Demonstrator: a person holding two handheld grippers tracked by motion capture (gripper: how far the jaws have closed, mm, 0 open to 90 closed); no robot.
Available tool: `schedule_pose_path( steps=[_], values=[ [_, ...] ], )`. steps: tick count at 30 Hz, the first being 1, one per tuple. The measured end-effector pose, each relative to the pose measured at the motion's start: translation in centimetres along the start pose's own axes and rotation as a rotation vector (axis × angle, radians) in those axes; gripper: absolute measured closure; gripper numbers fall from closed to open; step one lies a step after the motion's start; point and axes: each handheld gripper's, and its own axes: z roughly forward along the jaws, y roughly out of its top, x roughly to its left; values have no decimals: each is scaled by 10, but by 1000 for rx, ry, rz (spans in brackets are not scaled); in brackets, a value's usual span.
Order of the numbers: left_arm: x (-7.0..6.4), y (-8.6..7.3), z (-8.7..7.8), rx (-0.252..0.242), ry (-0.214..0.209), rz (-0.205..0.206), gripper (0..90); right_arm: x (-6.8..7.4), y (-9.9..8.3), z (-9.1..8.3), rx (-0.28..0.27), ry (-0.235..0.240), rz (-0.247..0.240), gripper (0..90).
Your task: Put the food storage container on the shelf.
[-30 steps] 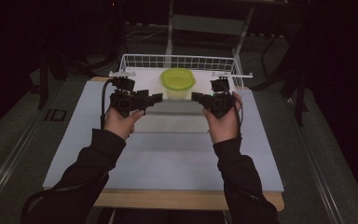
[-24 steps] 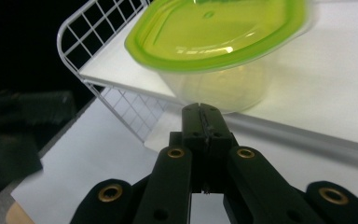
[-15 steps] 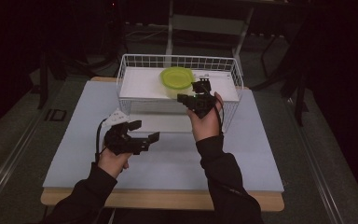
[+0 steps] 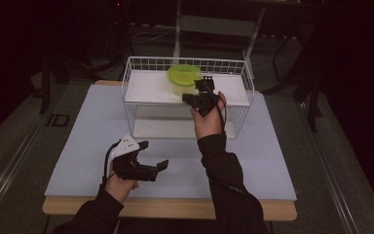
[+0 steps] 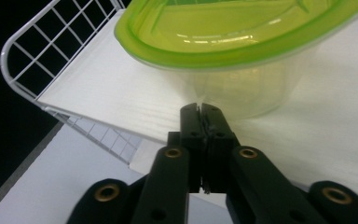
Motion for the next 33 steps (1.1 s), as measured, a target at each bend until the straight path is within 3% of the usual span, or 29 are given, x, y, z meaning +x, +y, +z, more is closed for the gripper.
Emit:
schedule_pose_path(
  steps=[5, 13, 14, 16, 19, 22, 24, 27, 33],
  values=[
    [0, -2, -1, -16, 4, 28, 19, -2, -7, -5, -8, 22, 7, 845],
    [7, -9, -1, -26, 4, 8, 19, 6, -25, -24, -21, 74, -49, 762],
    [8, -10, -1, -27, 8, 3, 19, 9, -30, -31, -21, 83, -77, 696],
    [8, -11, -1, -29, 12, 11, 19, 9, -33, -33, -21, 93, -81, 664],
    [6, -14, 1, -18, 23, 32, 19, 13, -45, -38, -14, 110, -118, 487],
    [4, -16, 3, -5, 12, 42, 19, 15, -52, -39, -13, 105, -151, 436],
    [2, -16, 3, -5, 7, 46, 19, 15, -62, -41, -8, 135, -167, 335],
    [1, -17, 1, -10, 1, 44, 19, 13, -75, -43, -15, 137, -240, 250],
    [1, -17, -1, -16, -9, 46, 19, 5, -89, -50, -55, 148, -265, 188]
  ],
)
